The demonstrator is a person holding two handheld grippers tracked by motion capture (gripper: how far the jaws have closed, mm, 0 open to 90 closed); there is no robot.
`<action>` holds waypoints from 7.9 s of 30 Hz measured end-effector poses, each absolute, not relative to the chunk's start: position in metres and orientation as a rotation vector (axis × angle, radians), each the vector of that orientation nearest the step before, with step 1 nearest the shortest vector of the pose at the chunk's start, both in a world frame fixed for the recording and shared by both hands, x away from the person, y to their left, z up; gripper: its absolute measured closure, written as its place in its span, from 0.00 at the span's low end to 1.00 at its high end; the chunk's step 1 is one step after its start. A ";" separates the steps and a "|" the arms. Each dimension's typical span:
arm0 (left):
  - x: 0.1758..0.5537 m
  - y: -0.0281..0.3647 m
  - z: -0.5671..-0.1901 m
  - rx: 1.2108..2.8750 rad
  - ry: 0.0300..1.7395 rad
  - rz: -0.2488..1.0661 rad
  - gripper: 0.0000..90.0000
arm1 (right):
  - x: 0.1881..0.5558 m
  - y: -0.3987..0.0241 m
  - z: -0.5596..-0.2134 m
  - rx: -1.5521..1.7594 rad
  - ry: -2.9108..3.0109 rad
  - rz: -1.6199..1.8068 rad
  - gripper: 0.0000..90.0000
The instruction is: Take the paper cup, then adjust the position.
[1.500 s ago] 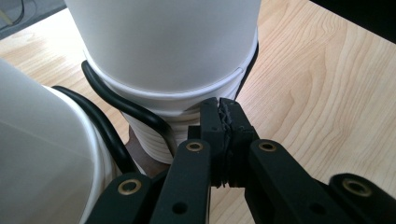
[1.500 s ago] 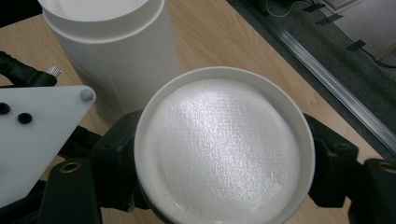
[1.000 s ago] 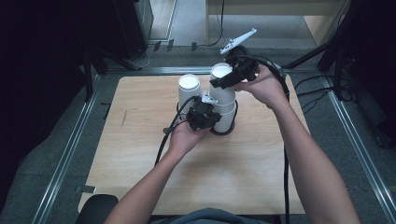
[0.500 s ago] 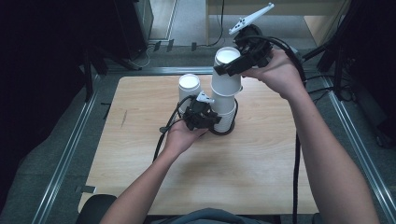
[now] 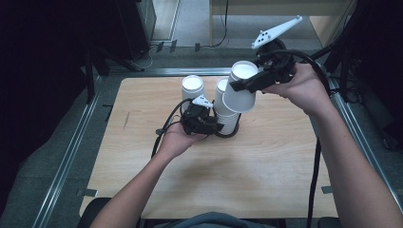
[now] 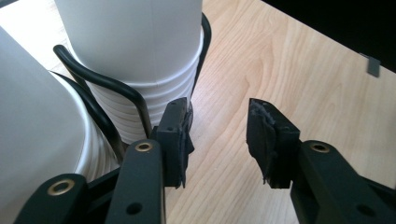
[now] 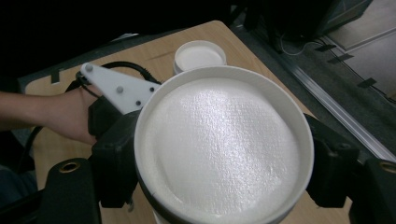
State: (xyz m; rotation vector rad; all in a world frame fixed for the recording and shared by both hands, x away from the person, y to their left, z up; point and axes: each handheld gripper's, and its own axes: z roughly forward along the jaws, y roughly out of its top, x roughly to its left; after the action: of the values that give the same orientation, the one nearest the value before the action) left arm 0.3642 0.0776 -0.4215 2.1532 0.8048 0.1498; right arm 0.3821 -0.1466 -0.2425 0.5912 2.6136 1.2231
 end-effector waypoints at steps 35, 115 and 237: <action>0.348 0.107 -0.439 2.162 0.609 0.002 0.43 | 0.343 -0.165 -0.364 0.541 2.729 1.242 0.28; 0.332 0.092 -0.479 2.193 0.363 -0.083 0.18 | 0.343 -0.121 -0.433 0.551 2.786 1.569 0.26; 0.344 0.106 -0.472 2.272 0.383 -0.108 0.00 | 0.343 -0.145 -0.436 0.425 2.805 1.534 0.27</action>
State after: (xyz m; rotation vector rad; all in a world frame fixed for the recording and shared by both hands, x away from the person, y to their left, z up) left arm 0.3444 0.1057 -0.4719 2.2722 0.3829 -0.1078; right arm 0.3432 -0.1448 -0.4356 0.4253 2.8053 1.5345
